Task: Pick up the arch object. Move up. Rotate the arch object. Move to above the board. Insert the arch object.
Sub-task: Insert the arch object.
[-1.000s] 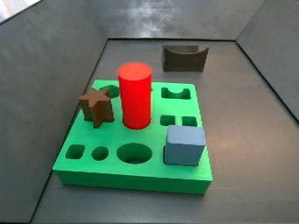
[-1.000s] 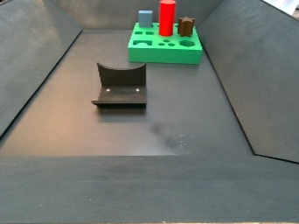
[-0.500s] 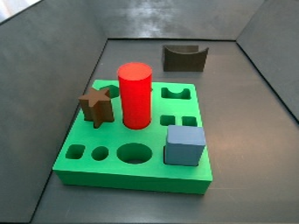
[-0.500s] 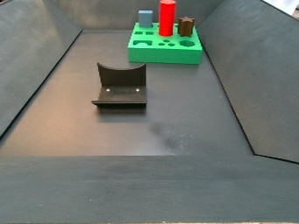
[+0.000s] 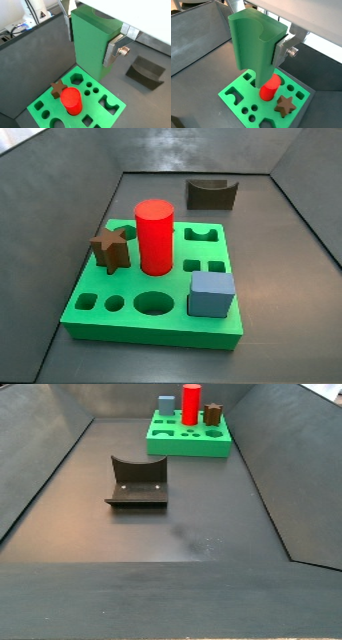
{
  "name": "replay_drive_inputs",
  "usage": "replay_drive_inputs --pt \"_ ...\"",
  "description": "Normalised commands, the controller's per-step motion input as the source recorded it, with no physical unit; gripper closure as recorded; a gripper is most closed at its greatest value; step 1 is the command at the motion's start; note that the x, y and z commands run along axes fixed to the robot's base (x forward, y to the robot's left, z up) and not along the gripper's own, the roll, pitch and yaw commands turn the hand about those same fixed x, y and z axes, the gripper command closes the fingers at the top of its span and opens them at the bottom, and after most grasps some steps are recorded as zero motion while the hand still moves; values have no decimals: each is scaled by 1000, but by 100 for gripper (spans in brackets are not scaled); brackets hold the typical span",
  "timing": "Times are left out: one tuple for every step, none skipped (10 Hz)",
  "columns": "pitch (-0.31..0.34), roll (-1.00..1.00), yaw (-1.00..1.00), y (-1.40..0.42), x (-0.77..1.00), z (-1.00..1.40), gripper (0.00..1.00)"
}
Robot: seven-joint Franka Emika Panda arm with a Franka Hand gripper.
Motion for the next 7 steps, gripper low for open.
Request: replay_drive_inputs --pt "0 0 -160 60 983 -411 100" --pt "41 146 0 57 883 -454 100" --pt "103 300 3 3 834 -534 100" --pt "96 341 80 0 817 -486 100" --pt "79 314 131 0 829 -503 100" --pt "14 229 123 0 749 -714 100" --pt "-43 59 106 66 640 -794 100"
